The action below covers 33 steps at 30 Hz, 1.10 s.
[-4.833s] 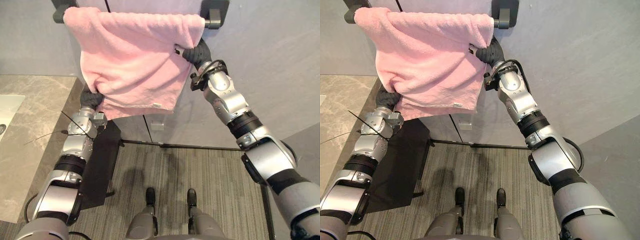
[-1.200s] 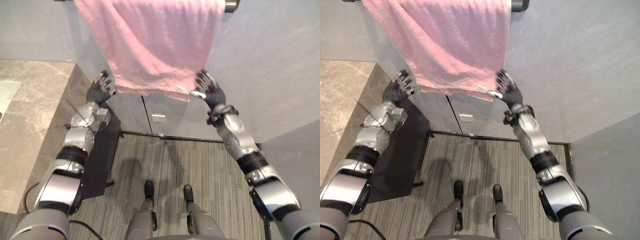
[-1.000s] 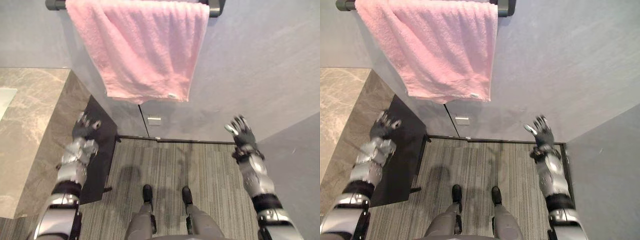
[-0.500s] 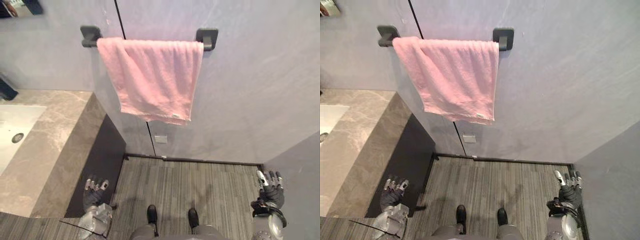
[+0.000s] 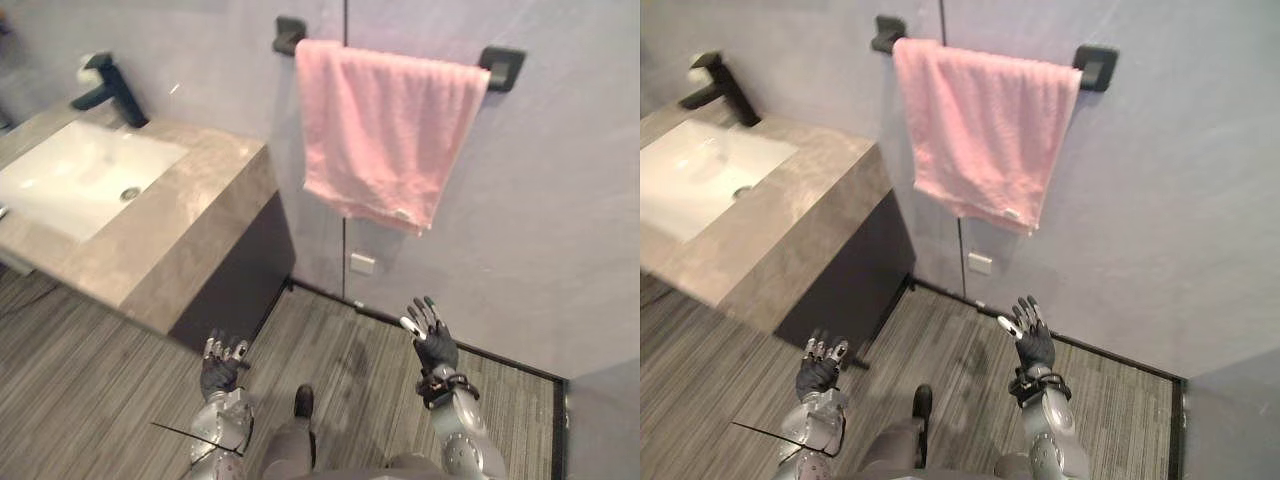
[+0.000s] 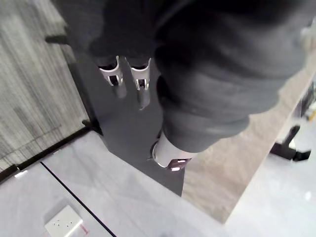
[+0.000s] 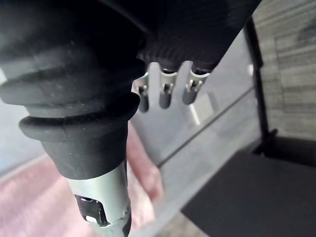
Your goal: Organize washtable
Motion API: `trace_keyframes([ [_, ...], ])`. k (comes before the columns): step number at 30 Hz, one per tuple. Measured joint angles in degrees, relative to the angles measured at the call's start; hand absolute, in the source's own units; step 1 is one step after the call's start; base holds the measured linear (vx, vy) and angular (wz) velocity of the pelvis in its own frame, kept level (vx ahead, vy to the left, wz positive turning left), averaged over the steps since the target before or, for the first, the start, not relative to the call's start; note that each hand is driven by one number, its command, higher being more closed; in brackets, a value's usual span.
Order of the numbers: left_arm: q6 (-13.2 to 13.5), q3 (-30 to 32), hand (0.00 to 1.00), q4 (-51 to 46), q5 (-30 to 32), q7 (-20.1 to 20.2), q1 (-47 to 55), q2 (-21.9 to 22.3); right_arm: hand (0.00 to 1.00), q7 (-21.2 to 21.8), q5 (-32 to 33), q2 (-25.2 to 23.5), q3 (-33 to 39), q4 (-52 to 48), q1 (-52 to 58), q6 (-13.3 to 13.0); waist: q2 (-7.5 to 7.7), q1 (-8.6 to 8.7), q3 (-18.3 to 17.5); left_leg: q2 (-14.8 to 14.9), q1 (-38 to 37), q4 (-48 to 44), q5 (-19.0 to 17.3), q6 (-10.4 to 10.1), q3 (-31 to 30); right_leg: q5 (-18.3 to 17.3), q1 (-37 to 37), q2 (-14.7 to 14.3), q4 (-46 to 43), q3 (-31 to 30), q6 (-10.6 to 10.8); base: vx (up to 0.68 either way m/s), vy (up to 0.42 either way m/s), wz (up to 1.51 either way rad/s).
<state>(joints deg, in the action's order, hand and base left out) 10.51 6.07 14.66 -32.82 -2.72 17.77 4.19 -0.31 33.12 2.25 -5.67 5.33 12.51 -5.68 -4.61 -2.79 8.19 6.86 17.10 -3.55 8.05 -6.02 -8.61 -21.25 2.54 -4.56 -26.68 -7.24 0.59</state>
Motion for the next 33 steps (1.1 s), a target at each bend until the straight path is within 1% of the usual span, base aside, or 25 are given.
trace_keyframes([
  [1, 0.0, -0.3, 0.0, 0.0, -0.8, 0.0, 1.7, 0.1, 0.0, 0.5, 0.0, 0.7, 0.1, 0.0, 0.3, 0.0, -0.49, -0.13, 0.2, 0.5, 0.0, 1.3, -0.4, -0.4, -1.1, -0.3, -0.1, -1.0, -0.9, 2.9, -1.2, -0.25, -0.294, 1.33],
  [2, 0.0, -0.4, 0.0, 0.3, -1.4, 0.1, 2.7, 0.1, 0.0, 0.6, -0.2, 1.0, 0.2, 0.8, 0.3, -0.1, 0.57, 0.09, 1.0, 0.9, 0.5, 1.5, -4.4, -0.4, -1.0, -0.3, 0.2, -0.4, -1.5, 6.5, -3.6, -0.26, -0.257, 1.27],
  [3, -0.1, 0.0, 0.0, 0.6, -1.5, 0.0, 3.2, -0.2, 0.0, 0.5, -0.6, 1.3, 0.2, 1.7, 0.0, -0.1, 0.93, -0.06, 1.2, 0.9, 1.4, 0.5, -4.7, 0.6, 0.0, -0.2, 0.5, 0.0, -1.7, 8.4, -5.2, -0.26, -0.203, 1.29],
  [4, -0.2, 0.2, 0.0, 1.2, -1.5, 0.1, 3.7, -0.2, 0.0, 0.4, -1.1, 1.4, 1.0, 3.1, -0.2, -0.1, 1.08, 0.29, 1.3, 0.7, 3.2, -3.6, -4.8, 1.0, 3.0, 0.2, 0.8, 0.8, -1.7, 11.4, -5.8, -0.24, -0.185, 1.09],
  [5, -0.3, 0.2, 0.0, 1.8, -1.5, 0.0, 3.9, -0.2, 0.0, 0.2, -1.1, 1.5, 1.3, 4.4, -0.3, -0.2, 1.37, 0.26, 1.4, 0.3, 3.8, -8.1, -4.9, 1.2, 6.0, 0.8, 0.9, 1.8, -1.7, 13.6, -5.9, -0.25, -0.212, 1.49],
  [7, -0.3, 0.1, 0.0, 1.8, -3.2, 0.1, 3.9, -0.2, 0.0, 0.0, -0.4, 1.1, 0.9, 5.6, 0.9, 0.0, 1.72, 0.66, 1.5, 0.5, 3.1, -22.3, -8.2, 5.1, 12.6, 1.1, 0.6, 4.3, -1.7, 19.9, -6.3, -0.18, -0.136, 1.38],
  [8, -0.3, 0.1, 0.0, 1.8, -3.2, 0.2, 3.7, -0.2, 0.0, 0.0, 0.1, 0.9, 0.9, 5.6, 1.3, 0.0, 1.95, 0.66, 1.5, 0.9, 2.5, -24.9, -9.4, 5.7, 13.8, 1.2, 0.4, 5.0, -1.8, 21.1, -6.4, -0.12, -0.063, 1.24],
  [9, -0.3, 0.0, 0.0, 1.8, -3.4, 0.2, 3.6, -0.3, 0.0, 0.2, 0.9, 0.4, 0.8, 5.6, 1.8, 0.0, 2.48, 0.94, 1.6, 2.2, 0.8, -29.2, -13.5, 5.5, 16.2, 1.4, 0.6, 6.6, -2.0, 23.9, -6.6, -0.08, -0.028, 1.12],
  [11, -0.4, -0.5, 0.0, 1.8, -3.7, 0.3, 2.7, -0.5, 0.0, 0.5, 1.6, -0.3, 0.8, 5.6, 2.2, 0.1, 2.66, 1.81, 1.6, 5.5, -1.8, -33.8, -17.3, 6.2, 18.7, 1.6, 0.7, 8.6, -2.0, 28.1, -6.7, -0.12, 0.012, 1.39],
  [13, -0.6, -2.4, 0.0, 2.0, -3.7, 0.3, 2.1, -1.3, 0.0, 0.7, 2.9, -1.1, 1.8, 6.2, 3.0, -0.2, 2.82, 2.39, 1.3, 8.5, -4.9, -35.0, -18.8, 6.6, 20.7, 1.7, 0.7, 11.0, -2.0, 33.1, -6.5, -0.15, 0.092, 1.49],
  [15, -0.7, -5.5, 0.0, 2.3, -3.7, 0.6, 0.2, -3.5, 0.0, 1.9, 6.0, -1.7, 4.5, 10.5, 3.1, -0.1, 3.0, 4.27, -0.5, 11.2, -7.5, -34.6, -18.9, 6.7, 23.9, 2.2, 1.0, 14.5, -2.1, 40.1, -5.5, -0.12, 0.136, 1.71],
  [16, -0.7, -5.9, 0.0, 2.7, -3.7, 0.9, -0.4, -3.8, 0.0, 2.0, 6.8, -1.7, 5.3, 11.4, 3.3, -0.1, 2.5, 4.72, -1.0, 11.9, -8.3, -33.8, -18.9, 6.7, 24.8, 2.5, 1.0, 15.2, -2.3, 41.7, -5.1, -0.1, 0.171, 1.8],
  [17, -0.7, -6.4, 0.0, 3.4, -3.7, 1.4, -1.7, -4.1, 0.0, 2.0, 8.0, -1.7, 6.4, 12.4, 3.5, -0.1, 1.52, 5.6, -1.6, 12.3, -8.8, -30.2, -19.6, 5.6, 27.3, 2.9, 1.8, 16.8, -3.8, 43.2, -4.5, -0.09, 0.212, 1.42],
  [18, -0.8, -6.7, 0.0, 3.4, -3.7, 1.4, -2.7, -4.6, 0.0, 2.0, 8.2, -1.6, 7.3, 13.0, 3.3, -0.1, 1.56, 5.72, -1.4, 10.9, -8.3, -28.6, -19.3, 5.6, 28.5, 3.0, 2.8, 16.4, -4.3, 40.9, -4.8, -0.11, 0.23, 1.8],
  [19, -0.7, -7.2, 0.0, 3.4, -3.7, 1.4, -3.9, -5.8, 0.0, 2.0, 8.5, -2.0, 8.2, 14.3, 3.1, -0.1, 2.31, 6.39, -1.7, 8.3, -8.5, -24.1, -18.7, 5.7, 28.2, 3.6, 3.9, 15.8, -2.9, 35.8, -5.0, -0.16, 0.28, 1.77],
  [20, -0.7, -7.8, 0.0, 3.4, -3.7, 1.4, -4.1, -6.8, 0.0, 2.0, 8.4, -2.6, 8.1, 14.8, 2.9, -0.1, 2.56, 7.38, -2.1, 6.0, -10.1, -17.4, -17.6, 2.9, 26.6, 5.9, 2.6, 16.7, 0.8, 35.7, -2.3, -0.14, 0.247, 1.62],
  [21, -0.7, -7.8, 0.0, 3.3, -3.7, 1.4, -4.3, -7.1, 0.0, 2.0, 8.3, -2.8, 8.0, 15.3, 2.8, -0.2, 2.82, 7.26, -2.1, 5.7, -10.0, -16.4, -17.3, 2.0, 27.0, 7.3, 2.4, 17.3, 2.1, 36.2, -1.0, -0.11, 0.236, 1.15],
  [22, -0.8, -7.7, 0.0, 4.0, -3.5, 1.4, -4.0, -7.5, 0.0, 2.0, 7.9, -2.4, 8.2, 16.0, 1.1, -0.2, 2.06, 6.63, -1.8, 5.8, -9.0, -16.4, -16.3, 1.7, 27.8, 9.0, 2.1, 17.1, 3.2, 36.4, 0.0, -0.1, 0.2, 0.48],
  [25, -1.6, -7.7, 0.0, 5.3, -1.3, 1.4, -2.8, -9.5, 0.0, 1.9, 6.5, -3.2, 7.3, 16.5, -0.4, -0.1, 2.11, 6.76, -1.9, 2.2, -9.9, -11.8, -13.7, 3.7, 25.5, 13.1, 1.4, 17.5, 5.9, 31.3, 0.4, -0.11, 0.193, 0.47],
  [28, -1.7, -6.7, 0.0, 5.3, 0.0, 1.4, -2.5, -10.3, 0.0, 1.9, 6.1, -3.1, 5.8, 18.1, -1.9, -0.1, 2.75, 6.32, -1.5, 0.5, -9.1, -9.9, -12.0, 4.5, 24.6, 15.2, 1.7, 17.8, 8.0, 28.5, 1.5, -0.13, 0.144, 0.33],
  [29, -1.8, -5.8, 0.0, 5.4, 0.1, 1.3, -2.4, -10.6, 0.0, 2.1, 5.3, -3.1, 4.9, 18.1, -2.0, 0.0, 3.01, 6.43, -1.3, -0.2, -8.1, -9.9, -11.8, 4.8, 23.8, 15.5, 2.4, 17.6, 8.1, 24.8, 1.6, -0.15, 0.109, 0.41],
  [30, -1.8, -5.7, 0.0, 5.3, 0.5, 1.3, -2.3, -11.0, 0.0, 2.7, 3.9, -3.0, 4.1, 17.9, -1.9, 0.0, 3.24, 6.68, -1.1, -1.1, -7.4, -9.8, -11.7, 5.0, 21.9, 15.2, 3.0, 16.2, 8.4, 16.6, 1.0, -0.13, 0.096, 0.55],
  [31, -1.8, -5.7, 0.0, 5.3, 0.9, 1.3, -2.5, -11.3, 0.0, 3.0, 3.0, -2.9, 3.7, 17.9, -1.6, 0.0, 3.35, 6.88, -0.8, -1.6, -7.3, -9.6, -11.5, 5.0, 20.9, 14.5, 2.8, 15.3, 8.9, 11.8, -0.3, -0.11, 0.051, 0.69],
  [32, -1.8, -5.7, 0.0, 5.3, 1.1, 1.3, -2.7, -11.3, 0.0, 3.0, 1.3, -3.0, 2.9, 17.9, -0.9, 0.2, 3.6, 7.03, -0.1, -2.7, -7.3, -8.6, -11.1, 4.8, 19.4, 11.8, 2.3, 13.4, 10.4, 2.4, -1.7, -0.09, -0.03, 0.75],
  [33, -1.7, -5.4, 0.0, 5.2, 1.4, 1.3, -2.9, -11.3, 0.0, 3.2, 0.0, -3.1, 2.4, 17.9, -0.6, 1.0, 5.51, 7.27, 0.1, -3.8, -7.3, -7.9, -10.8, 4.3, 18.7, 9.7, 1.4, 12.4, 11.3, -3.1, 1.2, -0.1, -0.067, 0.71],
])
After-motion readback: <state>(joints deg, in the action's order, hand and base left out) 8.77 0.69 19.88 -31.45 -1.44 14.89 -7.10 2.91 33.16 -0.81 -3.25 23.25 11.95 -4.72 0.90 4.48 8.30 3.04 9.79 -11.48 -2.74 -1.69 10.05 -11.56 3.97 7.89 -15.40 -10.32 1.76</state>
